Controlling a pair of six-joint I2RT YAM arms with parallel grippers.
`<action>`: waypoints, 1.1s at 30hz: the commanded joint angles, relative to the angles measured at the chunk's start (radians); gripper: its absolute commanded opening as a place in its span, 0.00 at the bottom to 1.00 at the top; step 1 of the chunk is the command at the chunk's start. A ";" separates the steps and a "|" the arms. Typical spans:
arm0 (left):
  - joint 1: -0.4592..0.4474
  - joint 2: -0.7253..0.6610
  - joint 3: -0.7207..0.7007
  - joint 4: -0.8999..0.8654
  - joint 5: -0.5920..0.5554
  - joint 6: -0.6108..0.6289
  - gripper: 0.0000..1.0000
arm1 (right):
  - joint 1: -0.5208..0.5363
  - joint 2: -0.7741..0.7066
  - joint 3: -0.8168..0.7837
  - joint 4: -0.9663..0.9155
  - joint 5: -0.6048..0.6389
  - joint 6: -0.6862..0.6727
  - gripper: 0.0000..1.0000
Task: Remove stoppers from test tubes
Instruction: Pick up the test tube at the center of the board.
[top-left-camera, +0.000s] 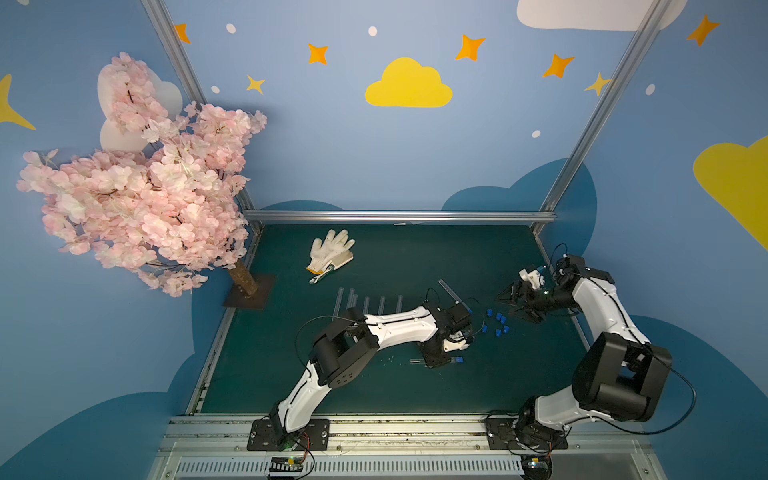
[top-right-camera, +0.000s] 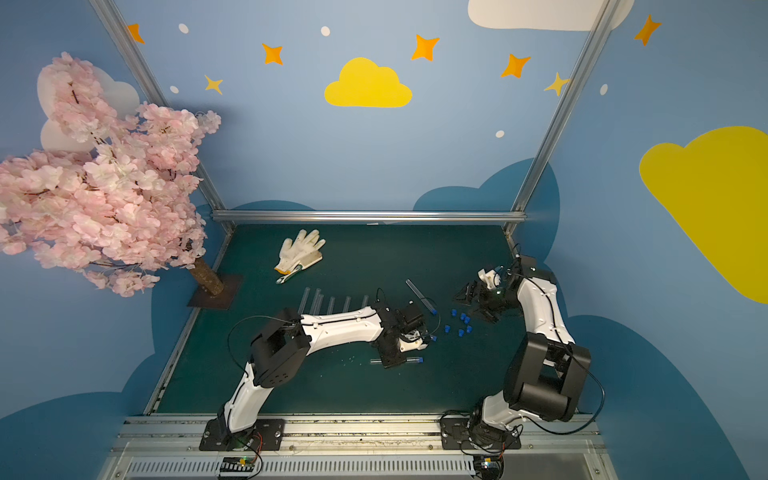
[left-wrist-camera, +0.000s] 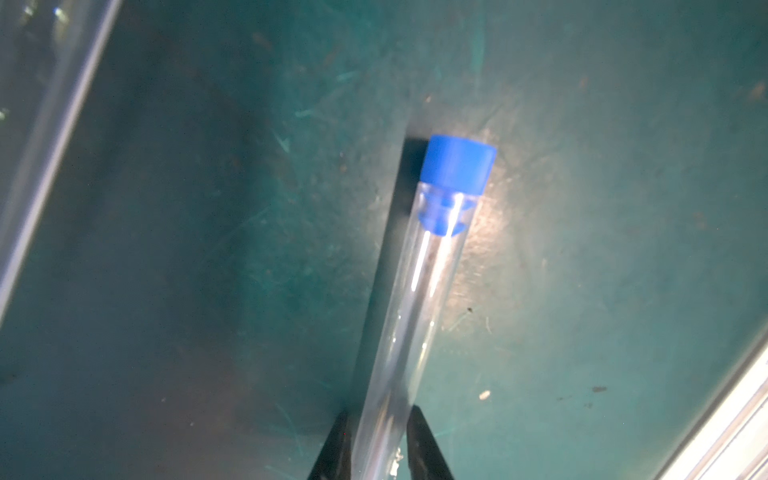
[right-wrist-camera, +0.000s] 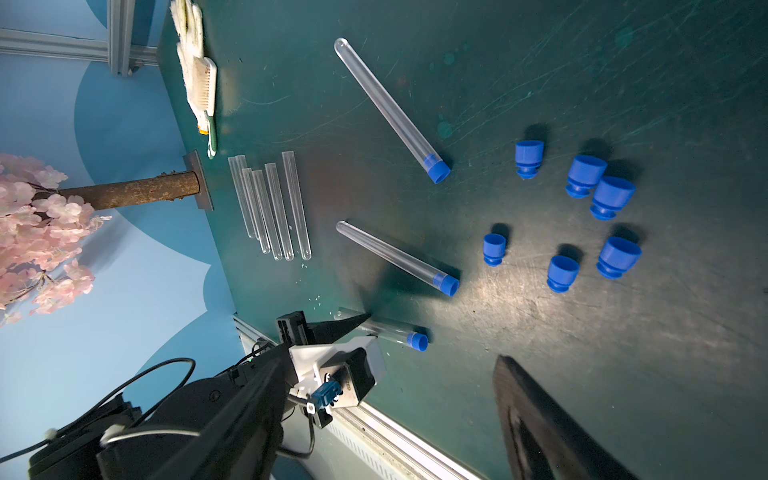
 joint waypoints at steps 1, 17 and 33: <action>-0.008 0.065 -0.038 0.061 0.008 -0.007 0.22 | -0.009 -0.020 -0.003 -0.015 -0.006 -0.021 0.79; -0.033 0.089 -0.042 0.066 -0.018 -0.031 0.24 | -0.033 -0.027 -0.011 -0.007 -0.017 -0.019 0.79; -0.036 0.145 0.054 0.054 -0.024 -0.036 0.23 | -0.049 -0.042 -0.020 -0.010 -0.024 -0.026 0.79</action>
